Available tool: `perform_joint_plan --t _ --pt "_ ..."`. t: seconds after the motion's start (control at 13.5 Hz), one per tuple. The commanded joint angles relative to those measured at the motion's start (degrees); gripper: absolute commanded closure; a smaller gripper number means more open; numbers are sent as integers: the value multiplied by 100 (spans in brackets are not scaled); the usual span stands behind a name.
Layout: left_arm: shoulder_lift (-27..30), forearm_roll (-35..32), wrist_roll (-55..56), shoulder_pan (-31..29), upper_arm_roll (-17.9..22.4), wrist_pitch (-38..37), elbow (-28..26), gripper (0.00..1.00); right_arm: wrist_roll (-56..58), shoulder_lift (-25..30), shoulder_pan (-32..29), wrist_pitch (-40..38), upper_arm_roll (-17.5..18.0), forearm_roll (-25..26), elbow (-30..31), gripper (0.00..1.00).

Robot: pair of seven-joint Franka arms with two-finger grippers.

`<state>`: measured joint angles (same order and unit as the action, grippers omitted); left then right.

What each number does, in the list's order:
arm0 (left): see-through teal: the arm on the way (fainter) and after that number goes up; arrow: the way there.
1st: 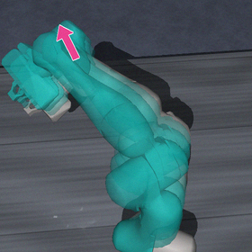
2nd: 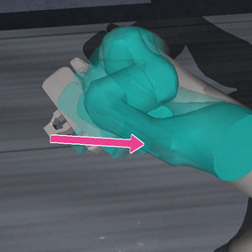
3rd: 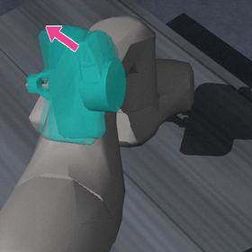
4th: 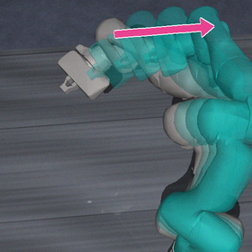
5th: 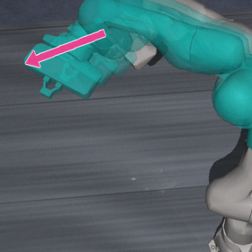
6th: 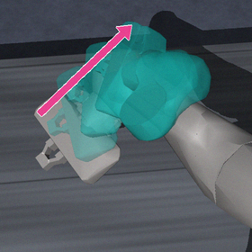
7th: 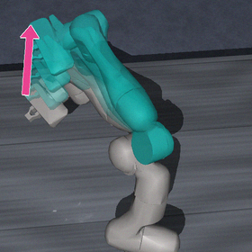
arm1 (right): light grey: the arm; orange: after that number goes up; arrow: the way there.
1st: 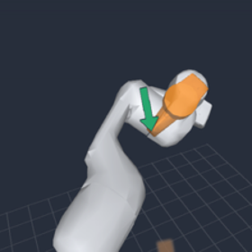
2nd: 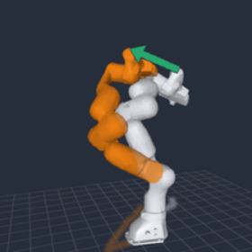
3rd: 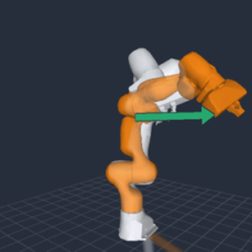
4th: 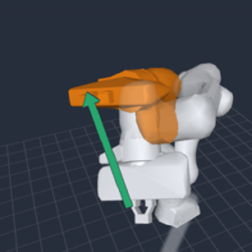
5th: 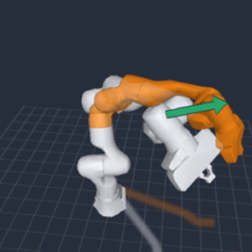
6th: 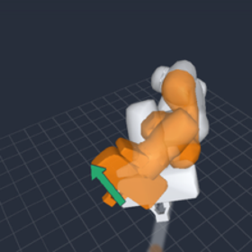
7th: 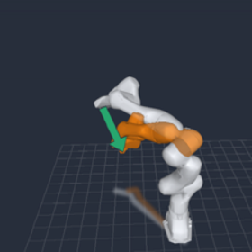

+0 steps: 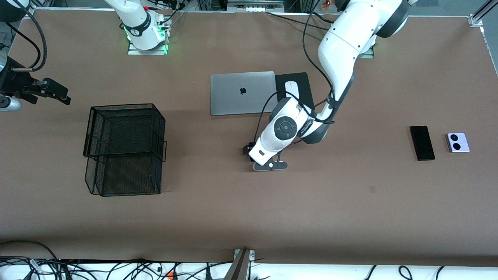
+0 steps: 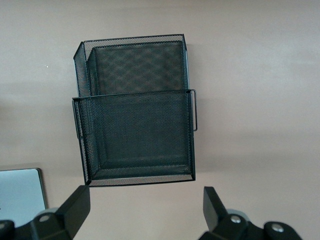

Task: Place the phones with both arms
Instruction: 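Carry the flip phone to the table center and open the left gripper, then grasp the flip phone and the slab phone with the right and left grippers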

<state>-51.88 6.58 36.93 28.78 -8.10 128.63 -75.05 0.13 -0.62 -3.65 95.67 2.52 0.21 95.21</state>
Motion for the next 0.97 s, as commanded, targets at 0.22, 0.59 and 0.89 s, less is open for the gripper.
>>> perform_joint_plan --t 0.22,0.59,0.89 --pt "1039 -25 -80 -109 1361 -2612 -27 0 -39 -306 146 478 64 41 -55 0" --pt "1110 -1447 -1704 -467 2120 -3844 -88 0 -1161 -991 163 865 1266 102 -300 0" --pt "1092 -1835 -2400 -1442 2120 -3916 -430 0 -2768 -1957 959 1005 1717 601 -1037 0"
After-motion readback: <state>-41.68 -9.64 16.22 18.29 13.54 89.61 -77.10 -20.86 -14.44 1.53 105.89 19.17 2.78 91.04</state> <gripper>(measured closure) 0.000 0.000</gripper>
